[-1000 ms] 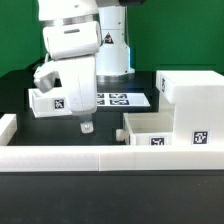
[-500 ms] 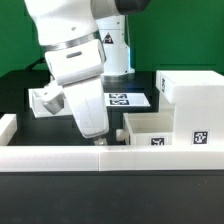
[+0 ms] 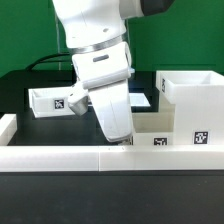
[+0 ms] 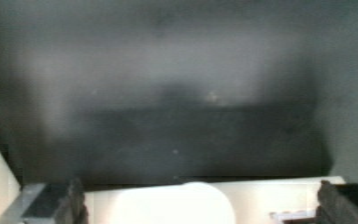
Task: Assemble drawer
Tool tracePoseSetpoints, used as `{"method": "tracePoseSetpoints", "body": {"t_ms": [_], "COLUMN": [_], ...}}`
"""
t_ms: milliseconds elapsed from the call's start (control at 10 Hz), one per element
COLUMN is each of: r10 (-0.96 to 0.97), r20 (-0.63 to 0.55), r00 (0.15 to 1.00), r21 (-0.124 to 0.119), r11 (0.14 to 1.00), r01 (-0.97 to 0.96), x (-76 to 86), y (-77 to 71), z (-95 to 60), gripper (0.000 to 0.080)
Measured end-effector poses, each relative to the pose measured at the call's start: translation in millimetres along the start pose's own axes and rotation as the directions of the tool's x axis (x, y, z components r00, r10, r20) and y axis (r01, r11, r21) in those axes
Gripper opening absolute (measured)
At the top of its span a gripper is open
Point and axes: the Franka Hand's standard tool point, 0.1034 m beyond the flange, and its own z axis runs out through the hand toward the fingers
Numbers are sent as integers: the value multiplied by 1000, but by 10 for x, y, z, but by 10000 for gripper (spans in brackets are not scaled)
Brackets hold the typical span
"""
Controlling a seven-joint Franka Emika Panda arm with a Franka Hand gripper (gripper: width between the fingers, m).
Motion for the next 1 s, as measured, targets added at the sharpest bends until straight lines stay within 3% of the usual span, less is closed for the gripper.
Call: {"method": "tracePoseSetpoints", "body": {"t_ms": [300, 700, 1000], "r10": [-2, -21, -44], "r20": [-3, -9, -22], "r00": [1000, 1000, 999], "r21": [2, 7, 8], "r11": [1000, 1000, 999], "r01": [2, 21, 45], "x": [21, 211, 439], "y": [-10, 2, 25], "z": [28, 68, 86], "gripper": [649, 649, 649]}}
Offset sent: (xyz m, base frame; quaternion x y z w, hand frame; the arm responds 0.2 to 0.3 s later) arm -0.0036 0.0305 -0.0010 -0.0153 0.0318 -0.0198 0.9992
